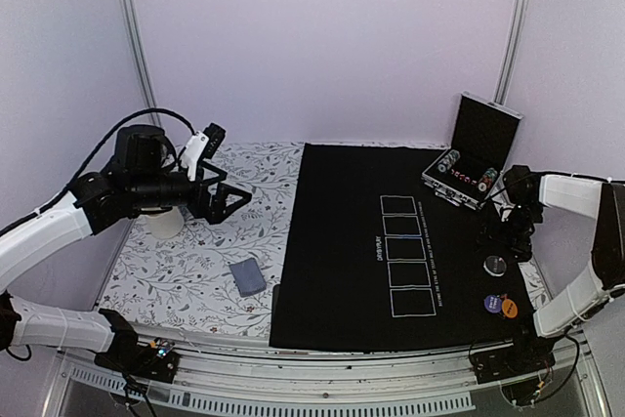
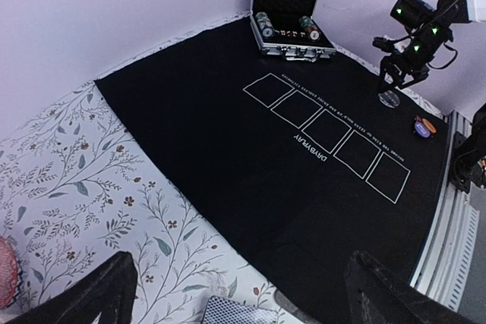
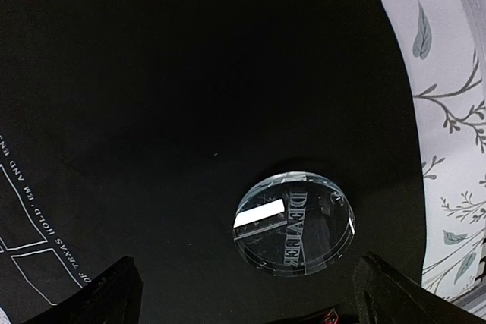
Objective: Distribute texas hold em gaming equipment
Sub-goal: Pick up the dealer button from the poker table mat, then place the dealer button in the dealer area, then move the big blind button to the poker table mat.
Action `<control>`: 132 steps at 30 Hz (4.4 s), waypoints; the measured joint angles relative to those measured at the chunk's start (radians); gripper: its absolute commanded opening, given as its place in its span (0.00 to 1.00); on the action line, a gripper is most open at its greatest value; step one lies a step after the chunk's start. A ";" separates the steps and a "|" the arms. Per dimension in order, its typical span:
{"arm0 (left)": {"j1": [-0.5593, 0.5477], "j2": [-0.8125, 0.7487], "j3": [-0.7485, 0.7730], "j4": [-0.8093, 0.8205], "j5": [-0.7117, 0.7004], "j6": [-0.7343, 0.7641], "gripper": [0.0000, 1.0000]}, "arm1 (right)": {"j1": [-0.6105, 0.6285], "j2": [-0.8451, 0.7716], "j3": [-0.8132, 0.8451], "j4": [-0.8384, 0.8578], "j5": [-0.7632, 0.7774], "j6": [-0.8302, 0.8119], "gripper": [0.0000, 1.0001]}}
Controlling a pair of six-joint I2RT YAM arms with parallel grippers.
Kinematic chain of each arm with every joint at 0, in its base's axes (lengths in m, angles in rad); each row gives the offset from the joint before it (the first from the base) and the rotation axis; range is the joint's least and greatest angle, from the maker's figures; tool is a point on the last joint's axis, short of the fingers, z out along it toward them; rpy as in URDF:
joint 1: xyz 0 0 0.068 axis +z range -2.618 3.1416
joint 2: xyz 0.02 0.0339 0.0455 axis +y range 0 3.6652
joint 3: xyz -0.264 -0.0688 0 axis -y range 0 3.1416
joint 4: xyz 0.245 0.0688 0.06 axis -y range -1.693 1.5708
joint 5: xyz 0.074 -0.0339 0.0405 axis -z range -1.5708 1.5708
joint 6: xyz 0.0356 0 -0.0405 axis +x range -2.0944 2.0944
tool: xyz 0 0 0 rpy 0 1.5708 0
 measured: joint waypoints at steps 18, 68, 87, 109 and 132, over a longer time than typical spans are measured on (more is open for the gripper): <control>-0.001 -0.039 -0.039 0.051 -0.003 0.023 0.98 | -0.029 0.143 -0.018 0.042 0.020 0.015 0.71; -0.003 -0.015 -0.092 0.080 -0.044 0.057 0.98 | 0.346 1.126 1.392 0.177 -0.041 0.026 0.37; -0.003 -0.015 -0.095 0.082 -0.027 0.058 0.98 | 0.396 0.998 1.373 0.129 -0.045 -0.035 0.99; -0.005 -0.024 -0.096 0.082 -0.026 0.056 0.98 | 0.540 -0.216 -0.052 -0.209 0.175 0.381 0.99; -0.020 -0.035 -0.097 0.082 -0.024 0.056 0.98 | 0.507 -0.325 -0.165 -0.220 0.230 0.634 0.99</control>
